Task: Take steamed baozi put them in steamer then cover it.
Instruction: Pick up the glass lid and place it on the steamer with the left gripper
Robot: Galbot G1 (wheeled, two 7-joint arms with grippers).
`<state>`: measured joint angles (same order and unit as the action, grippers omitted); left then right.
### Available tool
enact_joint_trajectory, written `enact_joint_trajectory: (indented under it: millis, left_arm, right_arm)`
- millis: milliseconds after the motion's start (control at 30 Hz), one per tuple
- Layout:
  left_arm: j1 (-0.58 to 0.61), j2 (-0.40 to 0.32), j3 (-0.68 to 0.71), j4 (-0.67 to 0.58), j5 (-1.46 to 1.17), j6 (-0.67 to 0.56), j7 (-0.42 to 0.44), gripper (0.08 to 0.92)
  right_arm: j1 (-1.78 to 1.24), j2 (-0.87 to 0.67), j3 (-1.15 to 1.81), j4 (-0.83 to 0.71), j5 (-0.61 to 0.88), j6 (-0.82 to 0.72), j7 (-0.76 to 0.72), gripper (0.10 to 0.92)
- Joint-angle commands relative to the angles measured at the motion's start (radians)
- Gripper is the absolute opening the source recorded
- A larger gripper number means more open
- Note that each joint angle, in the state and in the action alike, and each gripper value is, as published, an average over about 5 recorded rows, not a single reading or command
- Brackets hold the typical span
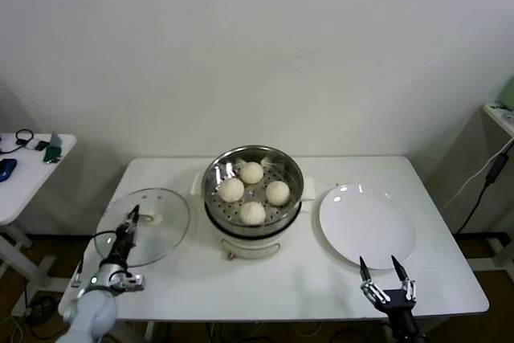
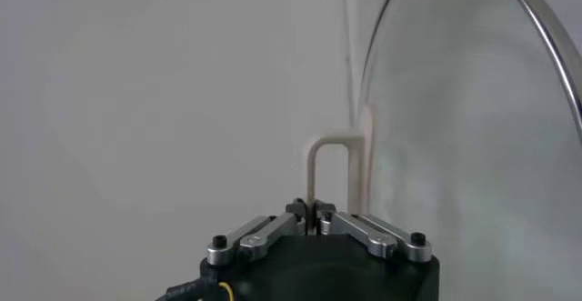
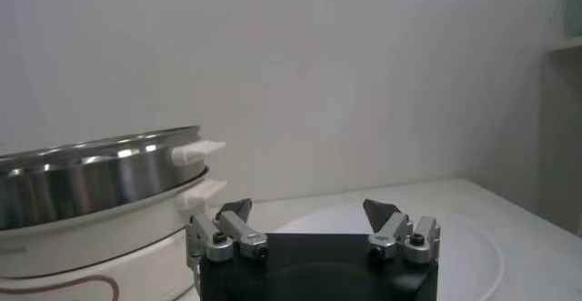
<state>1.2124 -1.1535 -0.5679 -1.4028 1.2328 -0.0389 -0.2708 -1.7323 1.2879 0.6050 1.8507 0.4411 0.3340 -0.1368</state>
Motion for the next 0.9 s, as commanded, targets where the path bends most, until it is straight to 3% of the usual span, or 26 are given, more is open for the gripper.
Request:
enact_joint_trajectory:
  millis: [33, 367, 633, 900]
  left_arm:
    - [0.092, 0.134, -0.009, -0.339, -0.178, 0.198, 0.2, 0.134]
    - [0.065, 0.21, 0.008, -0.612, -0.366, 0.496, 0.346, 0.134]
    - [-0.034, 0.163, 0.204, -0.711, -0.312, 0.658, 0.388, 0.134]
    - [-0.186, 0.089, 0.445, -0.696, -0.168, 0.76, 0.412, 0.134]
  right_arm:
    - [0.0, 0.001, 0.0, -0.003, -0.015, 0.001, 0.004, 0.823]
    - [0.004, 0.016, -0.001, -0.009, -0.104, -0.058, 0.064, 0.823]
    - [0.012, 0.018, -0.004, -0.019, -0.114, -0.06, 0.069, 0.823]
    - [0.024, 0.019, -0.005, -0.047, -0.111, -0.043, 0.07, 0.823]
